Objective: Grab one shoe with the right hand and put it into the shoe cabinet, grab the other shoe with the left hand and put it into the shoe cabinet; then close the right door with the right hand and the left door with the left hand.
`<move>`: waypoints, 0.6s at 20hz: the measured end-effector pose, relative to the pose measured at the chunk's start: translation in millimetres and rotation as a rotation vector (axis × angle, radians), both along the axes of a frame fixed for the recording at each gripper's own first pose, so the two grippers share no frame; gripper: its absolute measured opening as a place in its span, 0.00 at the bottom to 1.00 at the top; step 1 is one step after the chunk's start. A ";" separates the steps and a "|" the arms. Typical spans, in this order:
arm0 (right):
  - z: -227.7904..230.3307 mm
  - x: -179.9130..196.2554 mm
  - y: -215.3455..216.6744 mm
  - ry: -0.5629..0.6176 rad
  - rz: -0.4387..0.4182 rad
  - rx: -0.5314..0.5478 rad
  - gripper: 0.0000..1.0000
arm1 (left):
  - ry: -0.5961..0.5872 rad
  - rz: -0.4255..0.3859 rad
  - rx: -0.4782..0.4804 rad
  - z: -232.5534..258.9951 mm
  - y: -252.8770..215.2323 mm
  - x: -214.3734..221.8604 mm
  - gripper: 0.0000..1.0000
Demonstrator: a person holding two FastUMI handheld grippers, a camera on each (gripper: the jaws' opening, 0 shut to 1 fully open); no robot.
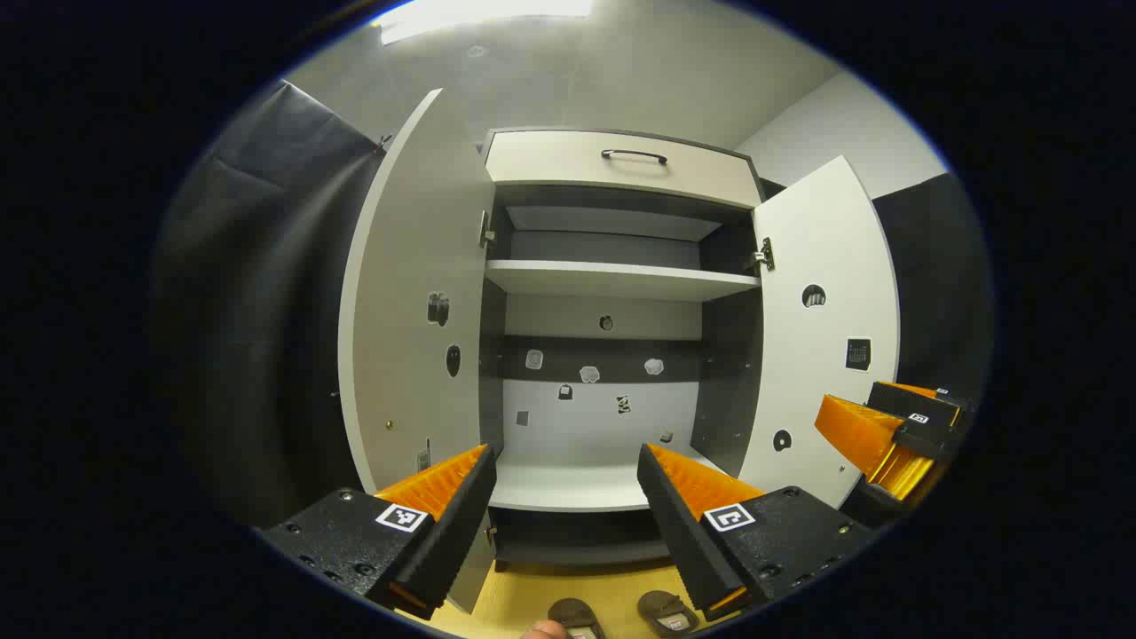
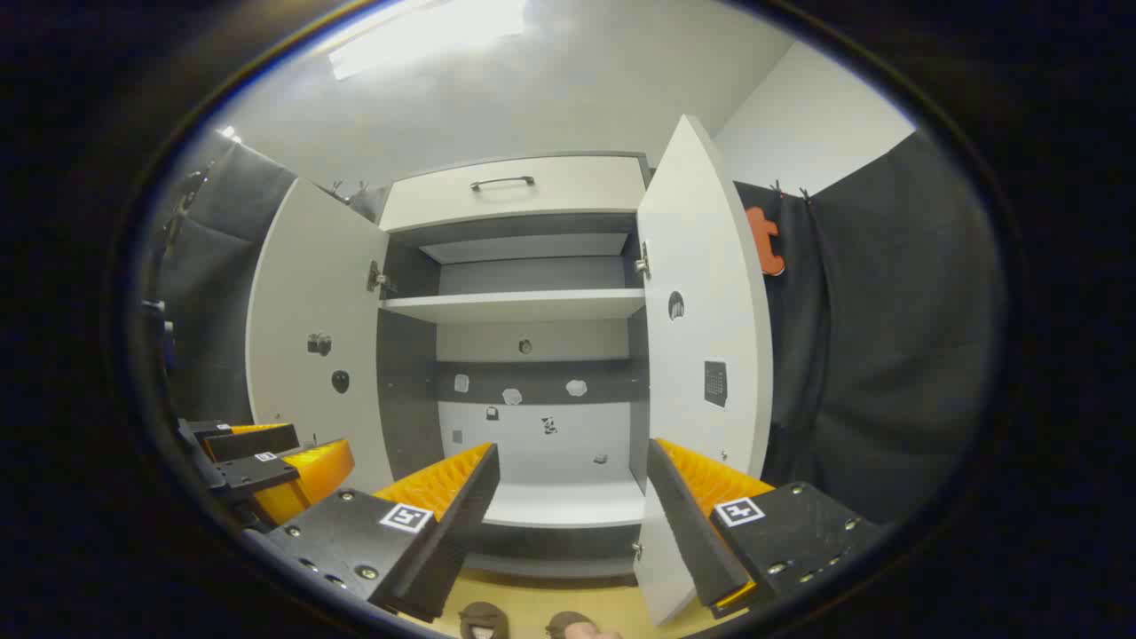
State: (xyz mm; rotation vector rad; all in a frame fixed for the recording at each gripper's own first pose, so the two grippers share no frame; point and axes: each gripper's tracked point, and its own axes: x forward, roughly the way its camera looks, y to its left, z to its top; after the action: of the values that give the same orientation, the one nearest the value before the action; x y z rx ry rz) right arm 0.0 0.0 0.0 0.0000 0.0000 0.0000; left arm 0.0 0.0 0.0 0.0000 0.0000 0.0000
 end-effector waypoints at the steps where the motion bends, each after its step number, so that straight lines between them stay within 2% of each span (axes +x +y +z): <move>1: -1.9 1.0 0.0 0.003 0.001 0.000 0.99 | -0.003 0.000 -0.001 1.1 -0.5 0.4 0.97; 3: -3.7 2.7 1.1 0.009 0.006 0.006 0.99 | -0.005 -0.003 -0.003 2.5 -0.5 -0.3 0.97; 4: -4.1 3.6 1.2 0.011 0.007 0.007 0.96 | -0.008 -0.003 -0.003 3.3 -0.3 0.0 0.97; 6: -4.7 4.1 0.6 0.009 0.004 0.002 0.99 | -0.011 -0.002 0.001 4.5 0.1 0.4 0.97; 7: -5.7 4.4 0.6 0.009 0.004 0.002 0.96 | -0.012 -0.002 0.002 4.6 0.1 0.5 0.97; 12: -9.1 3.9 1.1 0.015 0.002 0.003 0.96 | -0.012 -0.001 0.003 4.8 1.5 0.6 0.97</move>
State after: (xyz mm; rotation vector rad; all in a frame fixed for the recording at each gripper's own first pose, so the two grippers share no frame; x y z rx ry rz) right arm 3.9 1.1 -9.1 0.0025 0.0148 0.0020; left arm 0.6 1.5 4.8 0.0034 -0.0121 -0.0008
